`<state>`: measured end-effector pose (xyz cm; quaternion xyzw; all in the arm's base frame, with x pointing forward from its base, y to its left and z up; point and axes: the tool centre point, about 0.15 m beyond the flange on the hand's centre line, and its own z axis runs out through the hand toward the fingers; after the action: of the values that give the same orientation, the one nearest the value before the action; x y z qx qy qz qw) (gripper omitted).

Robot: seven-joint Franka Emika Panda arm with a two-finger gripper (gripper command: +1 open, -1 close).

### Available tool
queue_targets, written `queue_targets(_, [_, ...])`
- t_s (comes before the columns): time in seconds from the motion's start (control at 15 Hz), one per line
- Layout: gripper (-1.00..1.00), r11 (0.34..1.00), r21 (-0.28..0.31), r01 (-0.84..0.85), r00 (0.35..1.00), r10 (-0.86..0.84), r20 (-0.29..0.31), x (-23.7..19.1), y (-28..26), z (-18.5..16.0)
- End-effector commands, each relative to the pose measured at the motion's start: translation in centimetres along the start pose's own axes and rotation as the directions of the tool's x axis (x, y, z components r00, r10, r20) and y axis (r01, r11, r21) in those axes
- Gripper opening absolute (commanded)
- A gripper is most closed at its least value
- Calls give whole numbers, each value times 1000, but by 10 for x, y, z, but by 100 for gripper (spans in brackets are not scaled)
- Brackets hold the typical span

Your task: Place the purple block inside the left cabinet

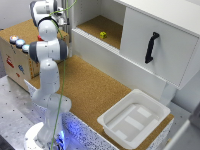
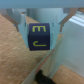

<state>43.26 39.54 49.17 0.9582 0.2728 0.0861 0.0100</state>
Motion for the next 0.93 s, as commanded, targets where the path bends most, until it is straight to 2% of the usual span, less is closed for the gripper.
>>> queue_targets(0.0, [-100,958,88,-274,958,279,-60,-9,80,5])
queue_targets(0.2, [-100,884,106,-456,884,464,-63,-4,133,15])
queue_targets(0.47, [-100,773,81,-629,771,634,-56,13,154,30])
queue_targets(0.6, [-100,773,85,-629,769,634,-82,35,145,26])
queue_targets(0.73, [-100,777,63,-626,774,629,-75,58,142,25])
queue_targets(0.87, [-100,779,85,-621,778,626,-51,76,151,20])
